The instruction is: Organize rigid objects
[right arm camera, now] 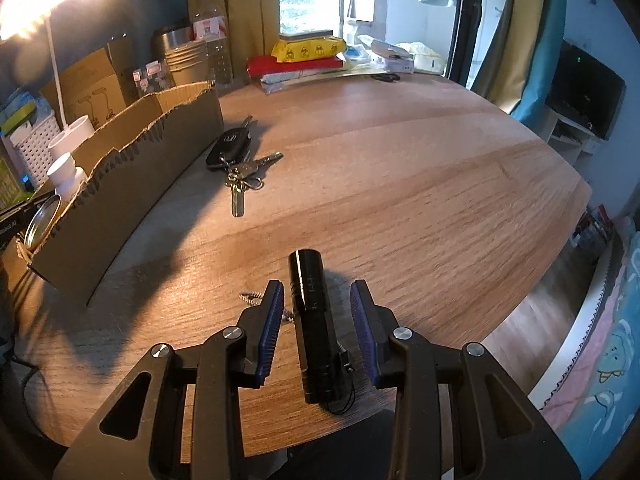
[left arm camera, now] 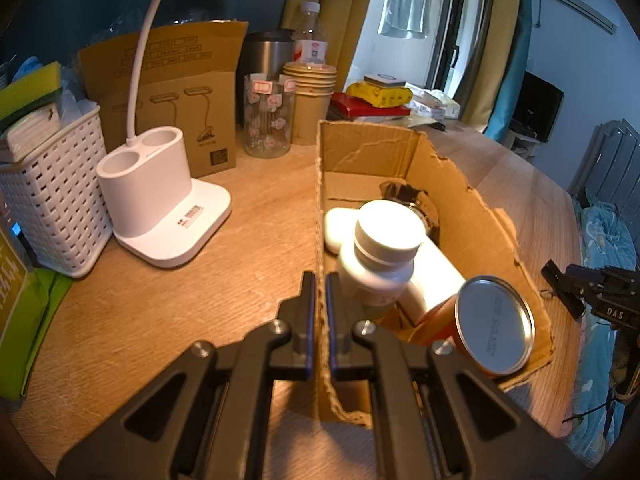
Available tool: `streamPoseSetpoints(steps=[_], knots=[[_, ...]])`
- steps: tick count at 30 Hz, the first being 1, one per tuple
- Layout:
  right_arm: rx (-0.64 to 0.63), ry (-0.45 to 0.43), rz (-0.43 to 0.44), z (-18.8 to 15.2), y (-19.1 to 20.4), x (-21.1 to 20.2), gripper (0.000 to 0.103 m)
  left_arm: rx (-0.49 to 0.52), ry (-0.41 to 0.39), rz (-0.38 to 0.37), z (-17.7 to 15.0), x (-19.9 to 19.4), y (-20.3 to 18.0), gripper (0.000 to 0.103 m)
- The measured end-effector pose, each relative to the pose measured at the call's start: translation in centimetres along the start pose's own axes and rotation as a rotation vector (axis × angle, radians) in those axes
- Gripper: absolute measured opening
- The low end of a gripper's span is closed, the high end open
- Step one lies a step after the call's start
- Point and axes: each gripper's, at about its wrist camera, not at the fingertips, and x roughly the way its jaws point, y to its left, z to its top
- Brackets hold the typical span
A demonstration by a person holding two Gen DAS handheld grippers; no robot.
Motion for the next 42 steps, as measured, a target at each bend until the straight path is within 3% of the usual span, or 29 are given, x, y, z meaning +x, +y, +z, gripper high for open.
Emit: streamPoseSetpoints(steps=[11,15,21,42], knots=[[-0.026,0.027,-0.022,-0.6,0.5,1.0,0.036,0.000,0.000,0.001,-0.1,0.0,-0.1,0.005],[-0.028,0.030,-0.028,-0.6,0.7,1.1,0.022,0.001,-0.001,0.001,-0.1,-0.1,-0.1,0.005],[-0.032,0.020,-0.026,-0.3,1.0,0.9,0.021,0.001,-0.001,0.001,-0.1,-0.1,-0.1,0.005],[-0.194,-0.180,0.021,8.5,6.8,-3.8,0.021,0.002,-0.002,0.002,-0.1,-0.1,-0.2,0.005]])
